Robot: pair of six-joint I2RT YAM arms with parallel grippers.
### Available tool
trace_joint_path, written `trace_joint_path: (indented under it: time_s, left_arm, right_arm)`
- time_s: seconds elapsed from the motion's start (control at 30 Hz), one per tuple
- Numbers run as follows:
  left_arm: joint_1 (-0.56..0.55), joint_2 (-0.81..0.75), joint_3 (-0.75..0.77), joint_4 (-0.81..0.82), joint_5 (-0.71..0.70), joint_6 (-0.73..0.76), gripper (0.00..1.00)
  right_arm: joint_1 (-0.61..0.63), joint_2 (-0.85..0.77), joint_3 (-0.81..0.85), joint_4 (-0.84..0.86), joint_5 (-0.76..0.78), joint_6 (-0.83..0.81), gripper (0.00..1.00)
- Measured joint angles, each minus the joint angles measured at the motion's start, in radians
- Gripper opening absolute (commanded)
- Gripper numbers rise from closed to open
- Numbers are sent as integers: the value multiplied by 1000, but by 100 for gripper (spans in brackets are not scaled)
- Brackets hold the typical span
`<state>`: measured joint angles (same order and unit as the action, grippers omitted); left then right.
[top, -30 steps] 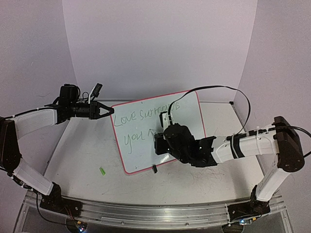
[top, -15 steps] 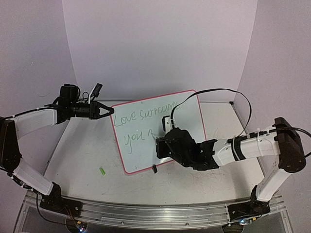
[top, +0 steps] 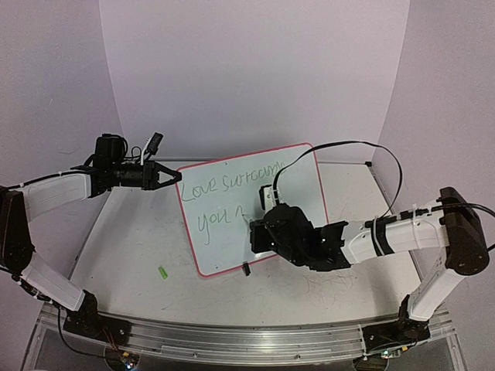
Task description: Write a sentence on the whiteboard
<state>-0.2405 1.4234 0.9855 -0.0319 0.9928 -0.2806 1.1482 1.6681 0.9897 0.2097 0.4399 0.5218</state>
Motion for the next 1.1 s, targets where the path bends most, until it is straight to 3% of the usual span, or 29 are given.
trace_joint_path:
  time_s: [0.3, 1.1]
  left_arm:
    - [0, 0, 0, 1, 0, 0, 1]
    - [0, 1, 0, 2, -1, -1, 1]
  right_arm:
    - [-22, -55, 6, -1, -2, -27, 0]
    - [-41, -13, -14, 23, -33, -23, 0]
